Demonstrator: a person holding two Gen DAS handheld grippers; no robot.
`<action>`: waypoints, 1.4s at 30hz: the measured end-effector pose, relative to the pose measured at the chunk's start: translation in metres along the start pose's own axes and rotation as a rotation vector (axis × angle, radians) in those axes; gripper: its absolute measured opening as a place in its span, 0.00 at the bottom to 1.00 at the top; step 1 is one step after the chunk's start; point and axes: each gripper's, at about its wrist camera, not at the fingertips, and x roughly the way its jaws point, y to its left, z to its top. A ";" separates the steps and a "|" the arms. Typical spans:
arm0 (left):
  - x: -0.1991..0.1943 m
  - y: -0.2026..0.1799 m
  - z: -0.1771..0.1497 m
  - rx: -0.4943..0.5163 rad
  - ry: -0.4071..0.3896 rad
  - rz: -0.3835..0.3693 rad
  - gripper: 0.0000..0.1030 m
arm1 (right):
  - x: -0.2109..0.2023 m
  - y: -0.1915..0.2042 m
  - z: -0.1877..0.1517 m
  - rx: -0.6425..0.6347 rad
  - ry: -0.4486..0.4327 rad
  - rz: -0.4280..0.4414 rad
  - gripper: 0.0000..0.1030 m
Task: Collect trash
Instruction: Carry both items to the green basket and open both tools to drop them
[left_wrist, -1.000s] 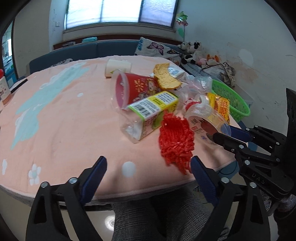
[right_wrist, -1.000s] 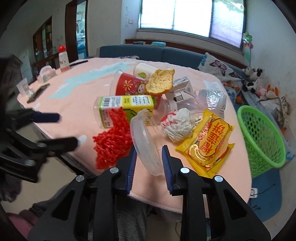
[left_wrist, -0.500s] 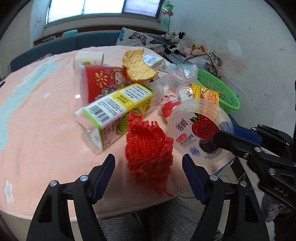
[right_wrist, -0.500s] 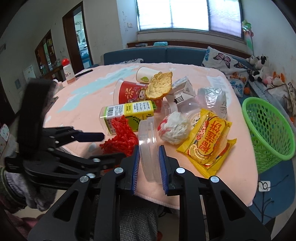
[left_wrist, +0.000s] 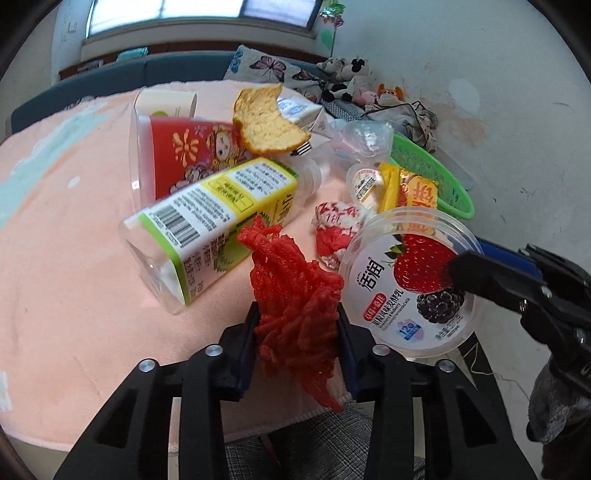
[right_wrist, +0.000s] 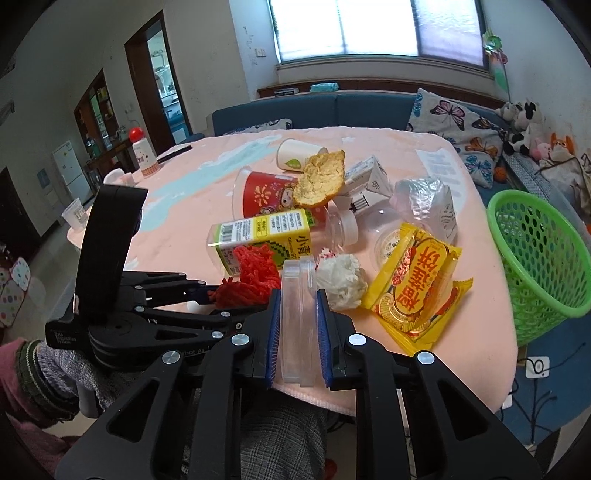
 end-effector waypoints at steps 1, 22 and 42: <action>-0.003 0.000 0.000 0.004 -0.005 0.002 0.35 | -0.002 0.001 0.002 0.002 -0.005 0.007 0.18; -0.047 0.010 0.002 0.007 -0.064 -0.027 0.34 | -0.020 0.011 0.043 -0.010 -0.054 0.028 0.15; -0.032 -0.070 0.123 0.184 -0.113 -0.103 0.34 | -0.043 -0.186 0.093 0.209 -0.133 -0.261 0.15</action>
